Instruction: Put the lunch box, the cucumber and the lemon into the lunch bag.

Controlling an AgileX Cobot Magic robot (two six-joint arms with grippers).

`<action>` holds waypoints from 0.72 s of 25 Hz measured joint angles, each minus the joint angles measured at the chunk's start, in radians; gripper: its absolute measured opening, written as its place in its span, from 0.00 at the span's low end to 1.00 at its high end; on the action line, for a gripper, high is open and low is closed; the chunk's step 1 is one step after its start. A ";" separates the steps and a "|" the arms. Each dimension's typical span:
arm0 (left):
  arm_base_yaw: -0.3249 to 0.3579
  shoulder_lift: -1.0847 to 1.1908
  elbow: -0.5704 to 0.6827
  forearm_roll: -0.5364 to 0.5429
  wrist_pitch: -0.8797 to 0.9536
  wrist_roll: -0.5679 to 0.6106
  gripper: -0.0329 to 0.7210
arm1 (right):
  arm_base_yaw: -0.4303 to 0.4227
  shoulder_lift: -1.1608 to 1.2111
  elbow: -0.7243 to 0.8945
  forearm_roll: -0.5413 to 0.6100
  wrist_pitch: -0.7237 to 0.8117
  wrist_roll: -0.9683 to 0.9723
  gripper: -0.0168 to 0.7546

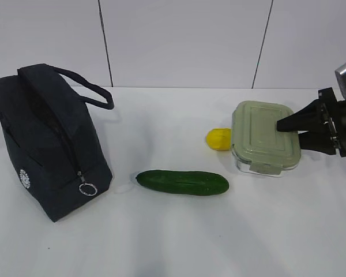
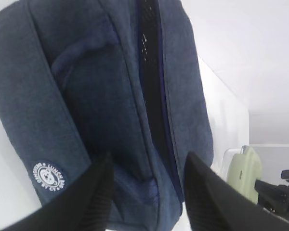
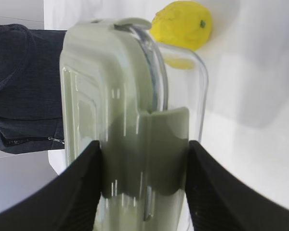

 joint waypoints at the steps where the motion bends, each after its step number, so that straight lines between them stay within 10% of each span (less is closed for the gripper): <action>1: 0.000 0.000 0.000 -0.008 -0.005 0.001 0.49 | 0.000 0.000 0.000 0.000 0.000 0.000 0.54; 18: -0.189 0.110 -0.011 -0.089 -0.235 0.004 0.49 | 0.000 0.000 0.000 0.004 0.000 0.000 0.54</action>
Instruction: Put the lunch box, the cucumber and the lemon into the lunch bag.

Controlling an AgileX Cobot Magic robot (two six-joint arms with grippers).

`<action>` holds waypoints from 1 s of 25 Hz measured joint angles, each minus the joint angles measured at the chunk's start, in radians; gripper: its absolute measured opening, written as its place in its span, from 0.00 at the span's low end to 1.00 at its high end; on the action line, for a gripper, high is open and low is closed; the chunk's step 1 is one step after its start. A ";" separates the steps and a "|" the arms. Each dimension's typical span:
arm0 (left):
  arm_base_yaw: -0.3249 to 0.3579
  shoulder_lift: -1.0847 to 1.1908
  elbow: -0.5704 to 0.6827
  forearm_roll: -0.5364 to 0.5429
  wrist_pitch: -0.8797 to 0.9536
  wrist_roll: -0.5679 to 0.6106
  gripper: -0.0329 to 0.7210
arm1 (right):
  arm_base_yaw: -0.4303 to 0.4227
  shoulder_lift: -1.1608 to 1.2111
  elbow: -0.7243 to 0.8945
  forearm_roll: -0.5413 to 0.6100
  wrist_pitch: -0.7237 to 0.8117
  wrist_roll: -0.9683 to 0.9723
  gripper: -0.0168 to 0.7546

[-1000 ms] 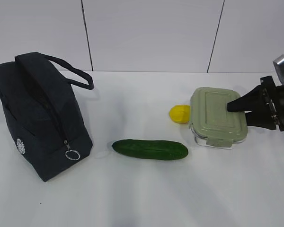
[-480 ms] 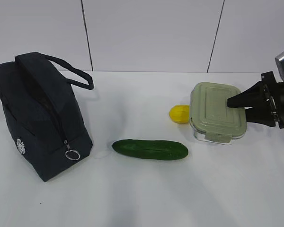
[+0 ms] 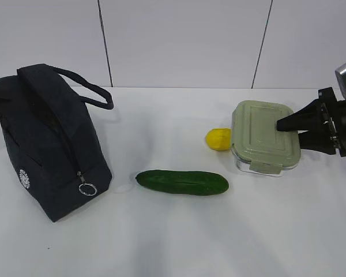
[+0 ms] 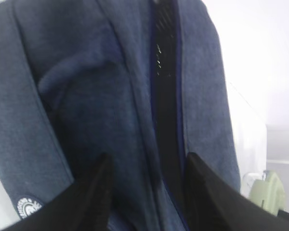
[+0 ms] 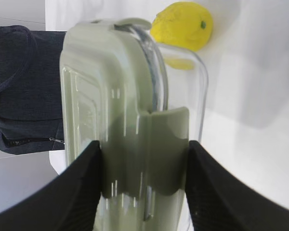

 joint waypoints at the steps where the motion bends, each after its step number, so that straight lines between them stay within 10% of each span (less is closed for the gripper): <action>1: 0.000 0.005 0.000 -0.004 -0.007 0.000 0.49 | 0.000 0.000 0.000 0.000 0.000 0.000 0.54; 25: -0.040 0.068 0.000 -0.066 -0.026 0.002 0.35 | 0.000 -0.002 0.000 0.000 0.000 0.000 0.54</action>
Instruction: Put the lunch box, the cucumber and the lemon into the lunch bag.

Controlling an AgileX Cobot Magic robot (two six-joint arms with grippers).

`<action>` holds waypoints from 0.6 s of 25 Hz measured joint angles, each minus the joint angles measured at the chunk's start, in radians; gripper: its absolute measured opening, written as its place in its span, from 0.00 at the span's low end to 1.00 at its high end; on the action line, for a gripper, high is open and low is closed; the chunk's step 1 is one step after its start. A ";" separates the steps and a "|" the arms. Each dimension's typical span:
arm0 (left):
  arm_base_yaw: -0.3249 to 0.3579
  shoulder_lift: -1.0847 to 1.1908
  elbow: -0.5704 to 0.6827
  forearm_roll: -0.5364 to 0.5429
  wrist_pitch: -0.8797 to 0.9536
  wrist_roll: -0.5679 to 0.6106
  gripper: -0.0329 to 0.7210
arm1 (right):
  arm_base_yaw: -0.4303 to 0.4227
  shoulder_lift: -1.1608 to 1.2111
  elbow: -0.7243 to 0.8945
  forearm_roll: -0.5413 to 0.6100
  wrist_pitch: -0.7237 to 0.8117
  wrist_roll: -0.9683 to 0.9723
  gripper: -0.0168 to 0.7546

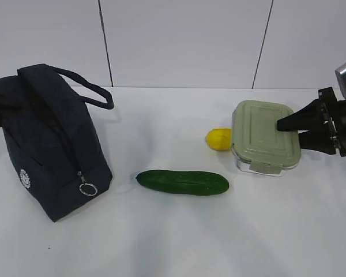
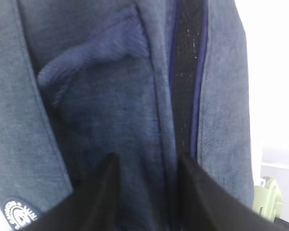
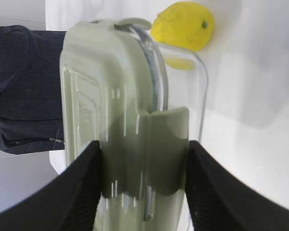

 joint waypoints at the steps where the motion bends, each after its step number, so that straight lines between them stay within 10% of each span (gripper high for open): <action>1: 0.000 0.000 0.000 0.000 0.000 0.004 0.32 | 0.000 0.000 0.000 0.000 0.000 0.000 0.54; 8: 0.000 0.000 0.000 -0.002 0.026 0.038 0.08 | 0.000 0.000 0.000 0.000 0.000 0.000 0.54; 15: 0.000 0.000 0.000 0.004 0.083 0.073 0.06 | 0.000 -0.009 0.002 0.000 0.000 0.002 0.54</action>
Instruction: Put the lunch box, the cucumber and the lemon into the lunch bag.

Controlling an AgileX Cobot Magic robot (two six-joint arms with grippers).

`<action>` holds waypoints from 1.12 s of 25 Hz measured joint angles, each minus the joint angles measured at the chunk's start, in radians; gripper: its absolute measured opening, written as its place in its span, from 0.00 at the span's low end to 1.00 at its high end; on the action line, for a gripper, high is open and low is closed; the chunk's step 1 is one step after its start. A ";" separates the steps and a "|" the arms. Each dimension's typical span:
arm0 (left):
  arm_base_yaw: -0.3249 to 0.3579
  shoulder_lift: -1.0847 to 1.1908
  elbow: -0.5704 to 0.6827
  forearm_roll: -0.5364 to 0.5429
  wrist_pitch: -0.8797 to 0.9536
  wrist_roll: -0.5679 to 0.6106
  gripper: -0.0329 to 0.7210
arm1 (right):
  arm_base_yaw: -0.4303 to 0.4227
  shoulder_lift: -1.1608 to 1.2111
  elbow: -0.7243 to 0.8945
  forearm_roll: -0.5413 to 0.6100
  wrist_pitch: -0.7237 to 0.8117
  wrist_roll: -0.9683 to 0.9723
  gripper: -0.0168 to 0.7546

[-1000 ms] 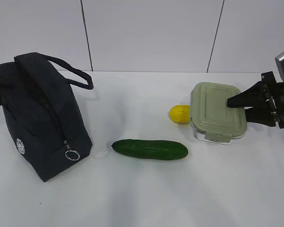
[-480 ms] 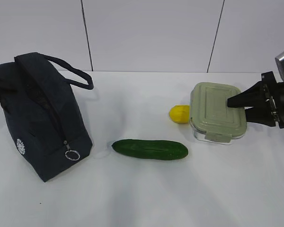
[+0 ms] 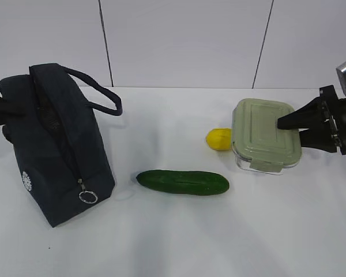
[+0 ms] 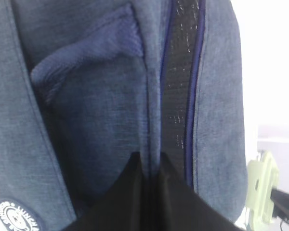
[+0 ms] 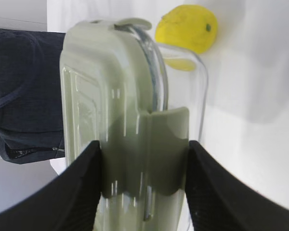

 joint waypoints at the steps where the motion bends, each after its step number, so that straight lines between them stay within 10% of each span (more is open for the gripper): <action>1: 0.000 0.000 -0.002 0.009 0.006 0.000 0.06 | 0.000 -0.007 0.000 0.000 0.000 0.000 0.54; 28: -0.094 0.006 -0.203 0.509 0.176 -0.313 0.05 | 0.207 -0.121 -0.010 0.082 0.006 0.046 0.54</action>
